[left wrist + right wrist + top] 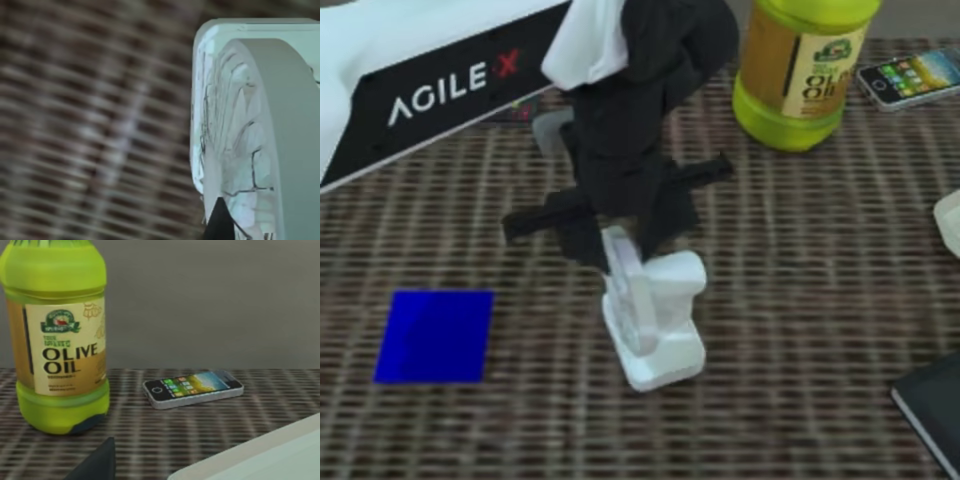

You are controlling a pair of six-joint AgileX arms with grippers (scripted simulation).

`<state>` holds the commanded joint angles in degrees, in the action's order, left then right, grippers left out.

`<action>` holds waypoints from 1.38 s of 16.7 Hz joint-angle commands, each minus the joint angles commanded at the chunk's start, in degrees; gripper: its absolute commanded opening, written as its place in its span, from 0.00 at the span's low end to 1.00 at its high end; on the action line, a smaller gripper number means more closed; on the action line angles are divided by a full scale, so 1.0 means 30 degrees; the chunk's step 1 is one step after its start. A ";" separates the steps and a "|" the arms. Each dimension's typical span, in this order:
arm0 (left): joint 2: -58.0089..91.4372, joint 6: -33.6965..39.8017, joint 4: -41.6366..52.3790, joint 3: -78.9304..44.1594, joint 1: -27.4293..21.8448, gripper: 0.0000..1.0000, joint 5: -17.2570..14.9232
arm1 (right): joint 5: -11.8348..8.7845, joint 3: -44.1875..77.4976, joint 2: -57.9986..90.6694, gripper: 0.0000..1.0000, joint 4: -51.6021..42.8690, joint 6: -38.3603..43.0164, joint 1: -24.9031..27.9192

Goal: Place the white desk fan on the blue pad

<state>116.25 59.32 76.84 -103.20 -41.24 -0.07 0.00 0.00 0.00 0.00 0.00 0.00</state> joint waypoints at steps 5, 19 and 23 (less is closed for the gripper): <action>0.0225 0.0014 0.2822 -0.3129 0.0255 0.00 0.0000 | 0.0000 0.0000 0.0000 1.00 0.0000 0.0000 0.0000; -0.3861 0.7294 0.1780 0.2032 0.4932 0.00 0.0070 | 0.0000 0.0000 0.0000 1.00 0.0000 0.0000 0.0000; -0.6715 1.2281 0.0781 0.5939 0.8159 0.00 0.0115 | 0.0000 0.0000 0.0000 1.00 0.0000 0.0000 0.0000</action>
<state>96.10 96.16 79.19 -85.38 -16.76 0.27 0.00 0.00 0.00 0.00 0.00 0.00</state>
